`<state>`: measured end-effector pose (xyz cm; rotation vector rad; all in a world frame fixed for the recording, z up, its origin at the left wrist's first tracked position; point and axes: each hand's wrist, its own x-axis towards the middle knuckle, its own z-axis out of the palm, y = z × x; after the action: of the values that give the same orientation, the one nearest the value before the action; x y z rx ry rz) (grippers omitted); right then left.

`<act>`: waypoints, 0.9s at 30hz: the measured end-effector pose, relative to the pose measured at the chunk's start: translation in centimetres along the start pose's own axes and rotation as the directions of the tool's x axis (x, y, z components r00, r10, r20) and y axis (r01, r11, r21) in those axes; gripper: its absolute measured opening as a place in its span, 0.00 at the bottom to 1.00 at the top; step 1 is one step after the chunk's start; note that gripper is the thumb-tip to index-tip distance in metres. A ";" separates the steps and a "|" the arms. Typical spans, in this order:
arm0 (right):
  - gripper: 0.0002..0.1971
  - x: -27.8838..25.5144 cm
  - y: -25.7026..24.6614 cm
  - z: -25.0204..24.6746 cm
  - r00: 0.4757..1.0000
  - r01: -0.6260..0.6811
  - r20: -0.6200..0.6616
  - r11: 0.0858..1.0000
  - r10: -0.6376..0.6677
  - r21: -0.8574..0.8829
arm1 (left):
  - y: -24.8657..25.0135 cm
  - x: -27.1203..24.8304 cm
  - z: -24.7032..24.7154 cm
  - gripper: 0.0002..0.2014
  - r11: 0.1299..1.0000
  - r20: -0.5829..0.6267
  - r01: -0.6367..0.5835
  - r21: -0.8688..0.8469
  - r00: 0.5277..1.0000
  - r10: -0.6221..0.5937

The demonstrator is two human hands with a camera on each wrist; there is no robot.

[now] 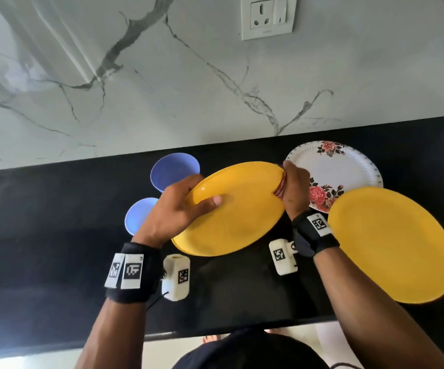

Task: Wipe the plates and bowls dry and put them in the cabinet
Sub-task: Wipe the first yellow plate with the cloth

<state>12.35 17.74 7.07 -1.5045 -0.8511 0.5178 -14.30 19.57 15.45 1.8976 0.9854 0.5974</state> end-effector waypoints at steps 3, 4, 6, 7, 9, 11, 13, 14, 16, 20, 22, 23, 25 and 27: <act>0.26 0.4 -2.9 0.2 0.903 0.418 0.197 0.885 -0.381 -0.204 | 2.0 1.9 0.6 0.25 0.967 0.117 -0.042 0.252 0.993 0.013; 0.24 0.5 -3.8 0.5 0.844 0.528 0.245 0.818 -0.476 -0.228 | 2.5 2.5 1.2 0.22 0.950 0.137 -0.088 0.299 0.989 0.049; 0.21 1.0 -4.9 0.6 0.754 0.653 0.295 0.718 -0.586 -0.242 | 2.9 3.3 2.3 0.18 0.921 0.158 -0.167 0.352 0.980 0.118; 0.20 1.1 -4.9 0.6 0.746 0.663 0.292 0.711 -0.599 -0.236 | 2.8 3.4 2.6 0.16 0.915 0.154 -0.182 0.360 0.979 0.134; 0.21 1.3 -4.3 0.4 0.800 0.594 0.253 0.775 -0.544 -0.214 | 2.3 3.1 2.8 0.14 0.923 0.133 -0.192 0.332 0.979 0.155; 0.24 1.4 -2.8 0.1 0.899 0.424 0.188 0.894 -0.396 -0.142 | 1.2 2.3 2.7 0.15 0.953 0.075 -0.171 0.251 0.985 0.157; 0.24 1.2 -0.5 -0.2 0.984 0.156 0.082 0.986 -0.160 0.052 | 0.0 1.0 2.8 0.14 0.991 -0.024 -0.108 0.084 0.994 0.110; 0.23 1.1 0.9 -0.2 0.999 0.024 0.036 0.987 -0.030 0.158 | -0.5 0.4 3.1 0.13 0.997 -0.072 -0.079 -0.017 0.994 0.077; 0.21 0.6 3.7 -0.1 0.973 -0.228 0.033 0.927 0.229 0.298 | -1.6 -0.5 3.6 0.12 0.979 -0.136 -0.038 -0.200 0.991 0.011; 0.24 -0.5 5.8 0.7 0.856 -0.511 0.152 0.766 0.494 0.391 | -3.2 -1.3 4.5 0.21 0.926 -0.219 0.017 -0.377 0.970 -0.107; 0.21 -0.7 5.2 1.0 0.871 -0.476 0.047 0.817 0.489 0.327 | -3.7 -1.5 4.6 0.20 0.904 -0.234 0.018 -0.426 0.964 -0.129; 0.22 -0.6 5.2 1.1 0.886 -0.439 -0.014 0.849 0.463 0.292 | -3.9 -1.6 4.6 0.22 0.890 -0.237 0.018 -0.455 0.961 -0.140; 0.23 -0.5 4.7 1.2 0.915 -0.347 -0.119 0.903 0.385 0.252 | -3.8 -1.7 4.5 0.35 0.858 -0.247 0.025 -0.513 0.953 -0.175; 0.23 -0.1 4.4 0.8 0.913 -0.271 -0.235 0.925 0.334 0.265 | -3.6 -1.6 4.5 0.41 0.826 -0.242 0.044 -0.562 0.946 -0.215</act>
<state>12.57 18.40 2.70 -1.4605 -0.3249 0.5949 -13.36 17.08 10.03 1.2344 0.9858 0.9872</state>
